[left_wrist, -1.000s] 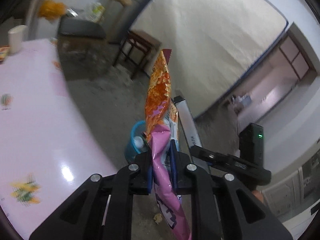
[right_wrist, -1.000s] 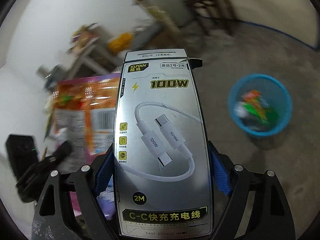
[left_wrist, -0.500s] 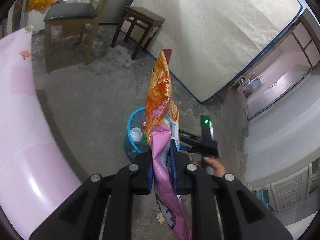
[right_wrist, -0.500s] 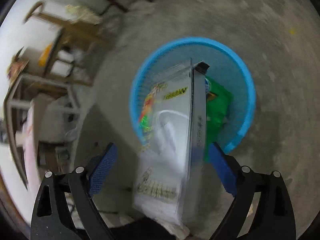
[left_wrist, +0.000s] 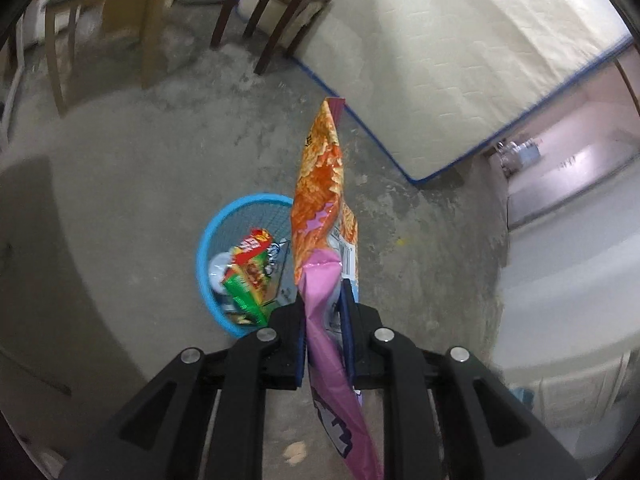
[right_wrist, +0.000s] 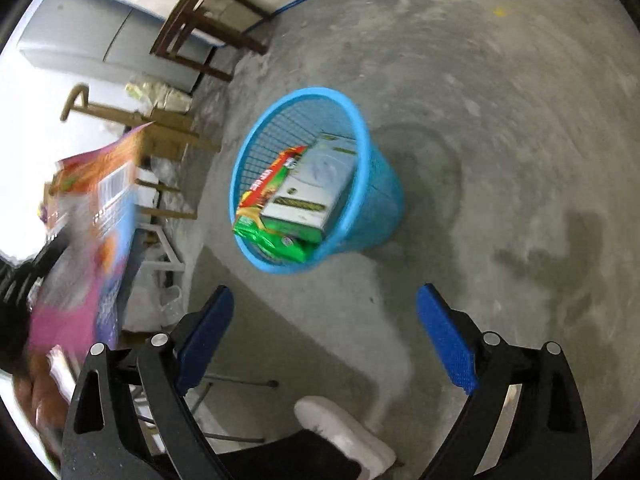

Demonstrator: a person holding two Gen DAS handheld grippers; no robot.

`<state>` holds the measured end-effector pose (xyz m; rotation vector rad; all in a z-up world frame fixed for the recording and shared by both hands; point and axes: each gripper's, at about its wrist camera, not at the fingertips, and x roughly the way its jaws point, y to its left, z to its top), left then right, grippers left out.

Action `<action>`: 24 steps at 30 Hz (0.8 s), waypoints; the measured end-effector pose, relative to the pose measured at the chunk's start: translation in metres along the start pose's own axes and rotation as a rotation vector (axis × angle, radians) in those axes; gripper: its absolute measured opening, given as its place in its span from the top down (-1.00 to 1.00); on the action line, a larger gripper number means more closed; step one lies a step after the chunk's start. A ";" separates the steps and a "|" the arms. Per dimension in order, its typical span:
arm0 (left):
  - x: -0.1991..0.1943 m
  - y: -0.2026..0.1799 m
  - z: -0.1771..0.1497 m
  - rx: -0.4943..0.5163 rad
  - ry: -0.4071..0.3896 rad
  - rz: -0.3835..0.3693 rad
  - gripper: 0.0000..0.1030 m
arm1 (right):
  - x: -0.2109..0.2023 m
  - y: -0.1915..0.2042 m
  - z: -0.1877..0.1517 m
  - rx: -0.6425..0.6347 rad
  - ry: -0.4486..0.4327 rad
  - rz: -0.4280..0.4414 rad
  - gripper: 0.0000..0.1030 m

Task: Collect trash
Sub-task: 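Carry the snack bag and cable box to the wastebasket and open both tools, then press the snack bag down into the wastebasket with the right tool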

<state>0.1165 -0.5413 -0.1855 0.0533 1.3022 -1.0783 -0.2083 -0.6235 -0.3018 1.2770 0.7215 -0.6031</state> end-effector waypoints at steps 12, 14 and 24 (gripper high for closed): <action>0.056 0.035 -0.010 -0.213 0.111 0.069 -0.29 | -0.019 -0.037 -0.031 0.088 -0.001 -0.009 -0.72; 0.024 0.032 -0.003 -0.193 0.057 0.064 -0.29 | -0.021 -0.031 -0.031 0.072 -0.006 0.002 -0.72; -0.195 0.008 -0.038 0.138 -0.207 0.091 -0.45 | 0.001 0.068 0.015 -0.180 -0.101 -0.039 -0.16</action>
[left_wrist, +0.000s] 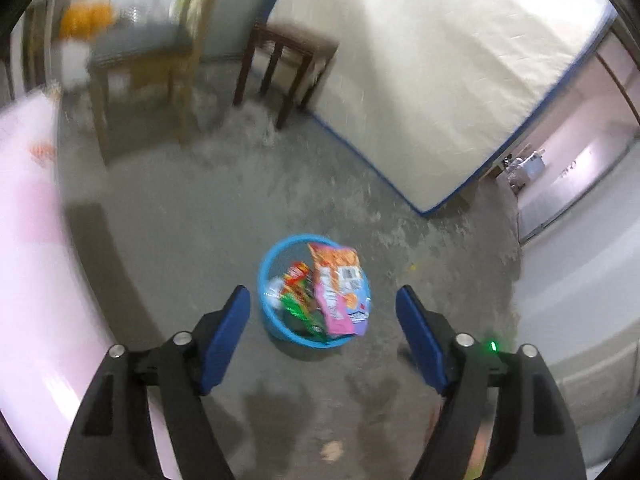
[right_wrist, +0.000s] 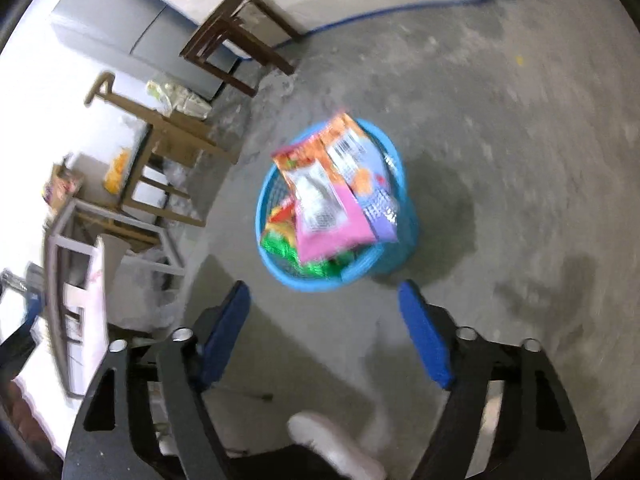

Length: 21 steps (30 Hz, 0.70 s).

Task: Collect trash
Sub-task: 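Press the snack bag down into the wastebasket with the right tool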

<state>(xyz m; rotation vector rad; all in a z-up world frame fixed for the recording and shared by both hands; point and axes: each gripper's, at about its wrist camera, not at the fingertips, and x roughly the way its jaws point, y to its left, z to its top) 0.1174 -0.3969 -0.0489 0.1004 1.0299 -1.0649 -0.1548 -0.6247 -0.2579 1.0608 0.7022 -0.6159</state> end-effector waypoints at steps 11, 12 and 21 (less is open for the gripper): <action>-0.206 0.125 -0.132 -0.092 -0.233 0.340 -0.60 | 0.184 0.032 0.085 -0.188 0.081 -0.562 0.71; -0.217 0.139 -0.147 -0.133 -0.239 0.379 -0.60 | 0.199 0.028 0.086 -0.190 0.105 -0.602 0.71; -0.252 0.203 -0.204 -0.359 -0.268 0.495 -0.60 | 0.276 0.027 0.063 -0.368 0.239 -0.725 0.92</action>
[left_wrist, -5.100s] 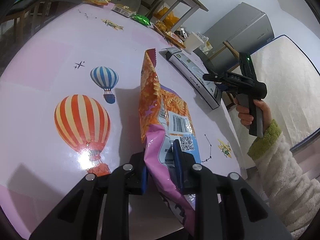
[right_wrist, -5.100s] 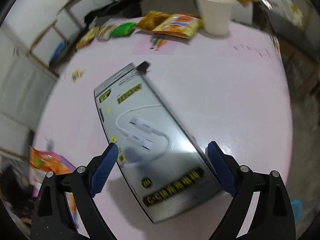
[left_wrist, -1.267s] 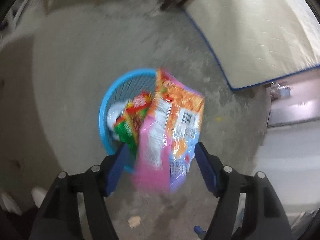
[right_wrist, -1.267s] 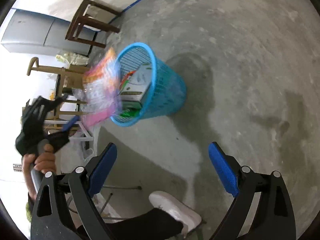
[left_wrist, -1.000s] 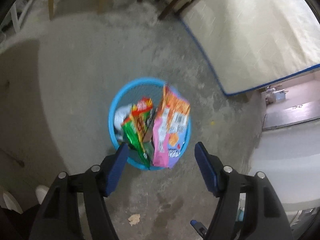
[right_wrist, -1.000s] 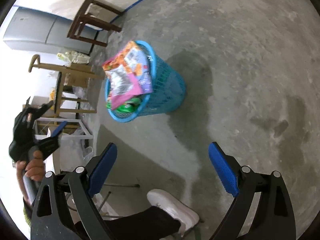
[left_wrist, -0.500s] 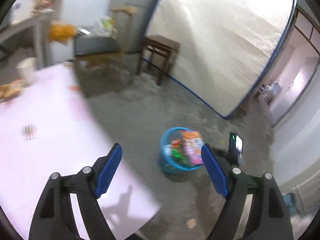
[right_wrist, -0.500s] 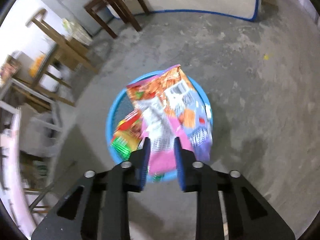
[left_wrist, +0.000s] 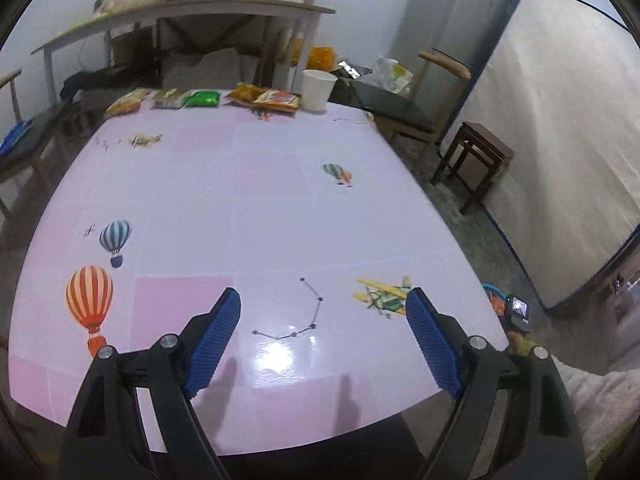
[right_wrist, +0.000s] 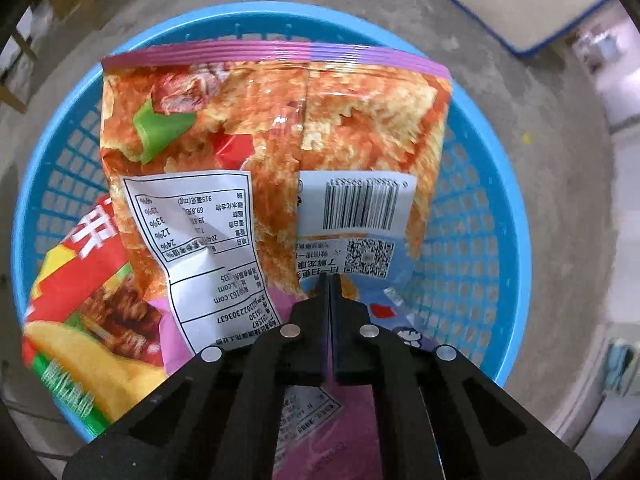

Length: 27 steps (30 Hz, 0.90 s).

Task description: Collect trash

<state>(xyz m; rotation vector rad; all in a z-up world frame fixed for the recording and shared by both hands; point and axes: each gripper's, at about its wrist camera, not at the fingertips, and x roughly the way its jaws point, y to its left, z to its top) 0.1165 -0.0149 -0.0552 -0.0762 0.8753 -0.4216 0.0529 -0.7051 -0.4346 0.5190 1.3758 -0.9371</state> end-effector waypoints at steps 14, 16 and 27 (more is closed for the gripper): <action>-0.003 0.009 0.008 0.032 -0.043 -0.061 -0.60 | -0.058 -0.084 -0.016 0.146 -0.098 0.225 -0.36; -0.009 0.012 0.005 0.035 -0.057 -0.084 -0.60 | -0.076 -0.096 -0.032 0.126 -0.130 0.205 -0.40; -0.061 0.039 -0.025 0.055 -0.136 -0.103 -0.60 | -0.174 -0.117 -0.093 0.245 -0.231 0.277 -0.40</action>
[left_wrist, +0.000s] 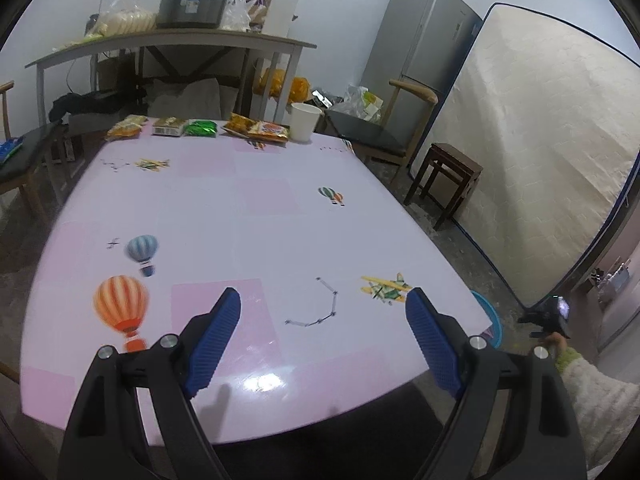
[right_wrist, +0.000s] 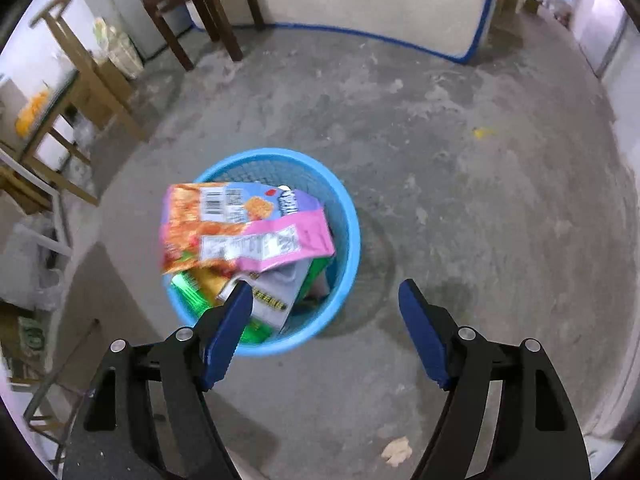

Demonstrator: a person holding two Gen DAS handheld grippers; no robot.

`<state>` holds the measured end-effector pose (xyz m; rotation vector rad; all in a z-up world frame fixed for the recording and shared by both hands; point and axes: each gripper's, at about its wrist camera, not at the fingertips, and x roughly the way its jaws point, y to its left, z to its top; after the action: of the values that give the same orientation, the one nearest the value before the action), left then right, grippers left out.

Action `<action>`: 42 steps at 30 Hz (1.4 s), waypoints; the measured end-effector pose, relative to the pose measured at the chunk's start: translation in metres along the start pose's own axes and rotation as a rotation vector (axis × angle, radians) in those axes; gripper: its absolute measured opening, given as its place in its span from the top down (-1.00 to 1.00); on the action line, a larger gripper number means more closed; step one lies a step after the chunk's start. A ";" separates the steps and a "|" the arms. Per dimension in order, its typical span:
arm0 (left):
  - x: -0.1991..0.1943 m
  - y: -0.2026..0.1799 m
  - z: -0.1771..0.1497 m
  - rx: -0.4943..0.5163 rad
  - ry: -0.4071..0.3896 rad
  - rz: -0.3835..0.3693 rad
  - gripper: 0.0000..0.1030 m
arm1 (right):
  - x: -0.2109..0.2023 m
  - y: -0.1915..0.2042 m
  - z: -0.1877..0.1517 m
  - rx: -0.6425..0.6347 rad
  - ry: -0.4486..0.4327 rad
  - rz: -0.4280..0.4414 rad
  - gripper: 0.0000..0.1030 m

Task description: Collect trash

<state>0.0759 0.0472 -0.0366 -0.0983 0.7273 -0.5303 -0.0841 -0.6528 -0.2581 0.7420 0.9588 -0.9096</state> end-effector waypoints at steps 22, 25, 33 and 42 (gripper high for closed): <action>-0.045 0.053 0.015 -0.113 -0.105 -0.052 -0.89 | -0.319 0.197 -0.207 -0.442 -0.436 0.369 -0.85; -0.043 0.054 0.018 -0.101 -0.100 0.002 -0.89 | -0.332 0.221 -0.221 -0.501 -0.498 0.391 -0.85; -0.025 0.044 0.006 -0.094 -0.021 0.149 -0.89 | -0.327 0.270 -0.258 -0.598 -0.499 0.430 -0.85; -0.034 0.011 -0.017 -0.017 -0.026 0.408 -0.89 | -0.323 0.308 -0.301 -0.787 -0.540 0.464 -0.85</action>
<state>0.0486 0.0748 -0.0318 0.0284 0.7035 -0.1331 -0.0071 -0.1657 -0.0430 0.0159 0.5445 -0.2408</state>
